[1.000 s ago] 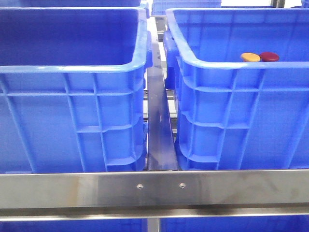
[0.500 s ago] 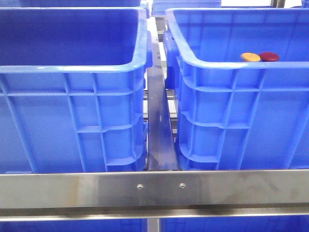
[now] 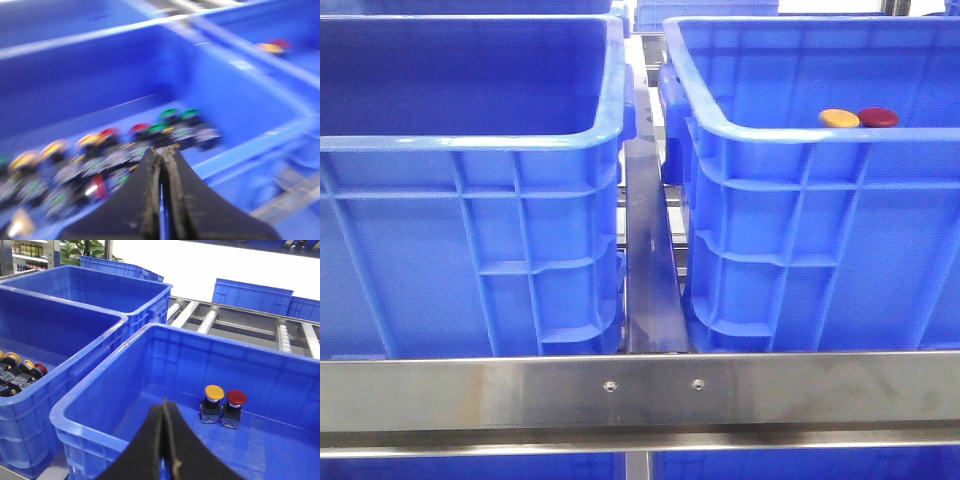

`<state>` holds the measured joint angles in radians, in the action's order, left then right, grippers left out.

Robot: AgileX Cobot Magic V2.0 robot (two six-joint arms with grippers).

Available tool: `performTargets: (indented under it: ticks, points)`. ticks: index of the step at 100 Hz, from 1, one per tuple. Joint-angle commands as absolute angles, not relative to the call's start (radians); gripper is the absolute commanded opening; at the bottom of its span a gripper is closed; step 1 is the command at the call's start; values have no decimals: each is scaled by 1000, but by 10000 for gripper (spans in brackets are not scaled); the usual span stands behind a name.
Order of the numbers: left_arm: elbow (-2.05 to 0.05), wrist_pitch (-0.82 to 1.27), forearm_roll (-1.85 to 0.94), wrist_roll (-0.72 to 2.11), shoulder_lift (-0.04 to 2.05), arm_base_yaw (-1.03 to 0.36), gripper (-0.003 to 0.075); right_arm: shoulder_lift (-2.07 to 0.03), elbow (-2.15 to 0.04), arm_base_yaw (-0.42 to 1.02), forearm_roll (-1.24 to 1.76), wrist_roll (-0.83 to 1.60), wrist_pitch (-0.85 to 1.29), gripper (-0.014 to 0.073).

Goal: Pick red and yellow buttons and place in box

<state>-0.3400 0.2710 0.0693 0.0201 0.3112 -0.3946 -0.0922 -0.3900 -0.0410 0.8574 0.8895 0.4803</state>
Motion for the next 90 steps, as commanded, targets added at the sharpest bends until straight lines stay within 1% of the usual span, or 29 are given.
performTargets:
  ticks: [1,18,32,41,51,56,90]
  points:
    - [-307,155,95,-42,270,-311,-20,-104,-416,-47,881,893,430,-69]
    - [-196,107,95,-42,143,-121,-20,-104,-416,-47,881,893,430,-69]
    - [-87,49,93,-42,33,-28,-20,-104,-416,-47,881,893,430,-69]
    - [-19,29,89,-42,-39,-7,-20,-104,-416,-47,881,893,430,-69]
    - [57,-44,55,-42,-38,-3,-20,-104,-416,-47,881,893,430,-69]
    - [51,19,42,-42,-36,-3,-20,-106,-416,-47,881,893,432,-69]
    - [54,6,40,-42,-36,-3,-20,-106,-416,-47,881,893,439,-69]
